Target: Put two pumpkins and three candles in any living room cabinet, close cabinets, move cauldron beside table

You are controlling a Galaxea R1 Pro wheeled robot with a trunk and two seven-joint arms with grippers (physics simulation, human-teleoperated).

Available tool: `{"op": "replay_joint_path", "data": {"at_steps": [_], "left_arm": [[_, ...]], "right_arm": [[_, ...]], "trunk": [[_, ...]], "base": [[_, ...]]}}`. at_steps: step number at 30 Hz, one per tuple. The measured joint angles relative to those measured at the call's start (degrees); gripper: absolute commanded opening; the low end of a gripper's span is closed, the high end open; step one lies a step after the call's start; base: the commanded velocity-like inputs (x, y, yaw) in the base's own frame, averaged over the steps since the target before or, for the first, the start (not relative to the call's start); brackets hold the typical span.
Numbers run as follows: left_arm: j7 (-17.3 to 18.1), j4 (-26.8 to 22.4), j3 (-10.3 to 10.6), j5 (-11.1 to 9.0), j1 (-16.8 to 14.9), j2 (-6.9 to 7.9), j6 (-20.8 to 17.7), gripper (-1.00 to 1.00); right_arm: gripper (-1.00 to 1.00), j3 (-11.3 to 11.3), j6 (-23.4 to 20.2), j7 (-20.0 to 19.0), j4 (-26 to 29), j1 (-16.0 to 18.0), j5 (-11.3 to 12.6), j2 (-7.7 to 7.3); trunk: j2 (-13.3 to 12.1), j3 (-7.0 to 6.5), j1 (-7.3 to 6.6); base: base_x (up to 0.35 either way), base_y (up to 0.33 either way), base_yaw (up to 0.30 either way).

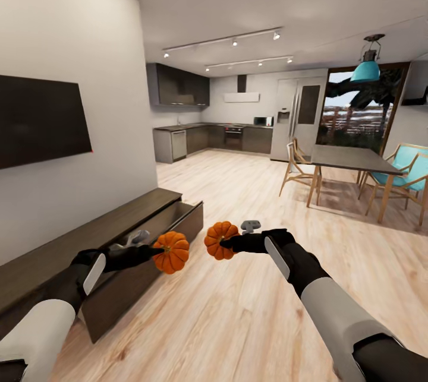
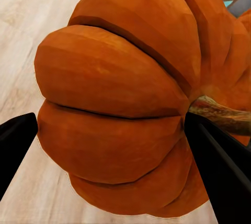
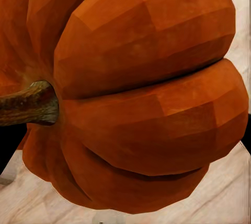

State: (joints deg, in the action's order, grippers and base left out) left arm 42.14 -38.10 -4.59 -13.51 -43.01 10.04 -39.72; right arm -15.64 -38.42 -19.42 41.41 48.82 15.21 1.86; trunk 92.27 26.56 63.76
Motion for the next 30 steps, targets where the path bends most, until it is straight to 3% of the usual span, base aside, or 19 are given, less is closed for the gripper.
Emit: {"op": "replay_joint_path", "data": {"at_steps": [14, 30], "left_arm": [[0.01, 0.00, 0.00, 0.01, 0.00, 0.00, 0.01, -1.00], [-0.02, 0.00, 0.00, -0.01, 0.00, -0.01, 0.01, -1.00]], "right_arm": [[-1.00, -0.11, 0.00, 0.00, 0.00, 0.00, -0.08, 0.00], [-1.00, -0.20, 0.00, 0.00, 0.00, 0.00, -0.07, 0.00]], "trunk": [[0.00, 0.00, 0.01], [0.00, 0.00, 0.02]], "base": [[0.228, -0.230, -0.001], [0.043, -0.282, 0.000]]}}
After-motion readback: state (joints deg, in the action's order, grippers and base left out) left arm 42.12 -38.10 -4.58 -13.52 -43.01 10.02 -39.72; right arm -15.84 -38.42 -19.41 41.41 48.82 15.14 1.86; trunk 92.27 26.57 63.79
